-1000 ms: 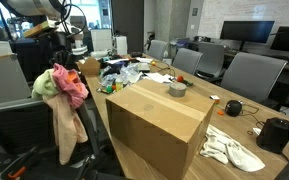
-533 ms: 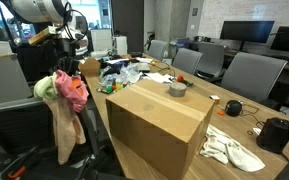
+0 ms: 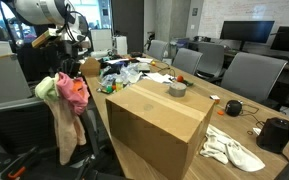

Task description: Pick up the clothes on the box and put them on the box.

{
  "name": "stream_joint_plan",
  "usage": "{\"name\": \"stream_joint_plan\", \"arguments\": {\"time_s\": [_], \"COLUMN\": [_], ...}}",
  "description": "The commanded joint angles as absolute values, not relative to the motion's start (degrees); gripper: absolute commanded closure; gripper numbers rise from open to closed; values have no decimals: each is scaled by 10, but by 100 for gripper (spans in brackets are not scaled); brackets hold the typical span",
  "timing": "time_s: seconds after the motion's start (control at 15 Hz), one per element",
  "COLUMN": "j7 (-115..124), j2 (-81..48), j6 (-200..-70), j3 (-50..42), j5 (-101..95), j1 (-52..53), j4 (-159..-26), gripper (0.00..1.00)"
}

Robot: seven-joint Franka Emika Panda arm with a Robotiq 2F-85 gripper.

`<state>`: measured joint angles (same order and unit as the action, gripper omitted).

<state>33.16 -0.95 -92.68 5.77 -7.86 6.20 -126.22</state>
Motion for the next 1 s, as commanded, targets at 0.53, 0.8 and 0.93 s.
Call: {"name": "stream_joint_plan", "arguments": {"time_s": [0.53,0.8,0.93], "j7": [351,351,351], "j2": [-7,-8,-8], "j6": [-958,-958,-959], "j3": [81,84,83], "j5": [-112,-109,-107], "j1": [84,85,85], "j4": [-1247,-1254,-1255], "gripper": [97,97,97]}}
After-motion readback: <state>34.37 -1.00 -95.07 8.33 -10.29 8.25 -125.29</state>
